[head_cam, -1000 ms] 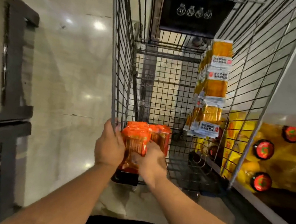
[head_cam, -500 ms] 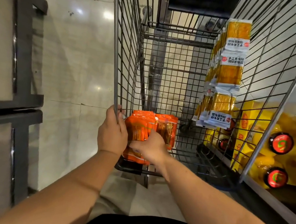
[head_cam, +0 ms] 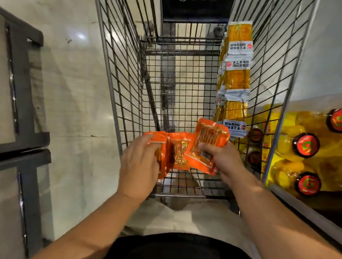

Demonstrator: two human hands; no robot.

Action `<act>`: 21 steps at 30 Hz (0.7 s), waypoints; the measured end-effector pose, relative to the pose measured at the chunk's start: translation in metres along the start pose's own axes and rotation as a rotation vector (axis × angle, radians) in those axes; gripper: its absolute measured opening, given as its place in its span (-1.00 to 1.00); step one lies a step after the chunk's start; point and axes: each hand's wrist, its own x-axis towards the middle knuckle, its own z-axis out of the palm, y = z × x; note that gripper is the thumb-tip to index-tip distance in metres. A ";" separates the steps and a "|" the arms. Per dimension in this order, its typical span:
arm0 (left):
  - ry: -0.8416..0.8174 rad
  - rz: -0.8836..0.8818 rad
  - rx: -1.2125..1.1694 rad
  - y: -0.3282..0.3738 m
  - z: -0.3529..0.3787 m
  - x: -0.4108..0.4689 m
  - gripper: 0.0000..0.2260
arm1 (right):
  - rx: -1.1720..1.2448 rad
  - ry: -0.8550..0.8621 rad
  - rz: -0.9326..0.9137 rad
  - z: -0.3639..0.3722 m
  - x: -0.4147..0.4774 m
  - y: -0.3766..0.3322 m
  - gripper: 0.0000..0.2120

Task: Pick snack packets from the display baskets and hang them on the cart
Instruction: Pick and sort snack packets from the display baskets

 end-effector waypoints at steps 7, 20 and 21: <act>-0.441 -0.425 0.012 0.010 0.040 0.010 -0.19 | 0.062 -0.068 0.011 0.003 -0.001 0.017 -0.64; -0.444 -0.674 0.088 0.007 0.054 0.023 -0.16 | 0.036 -0.063 0.016 -0.007 0.004 0.021 -0.62; -0.442 -0.675 0.081 0.006 0.054 0.024 -0.14 | 0.027 -0.065 0.010 -0.007 0.004 0.019 -0.64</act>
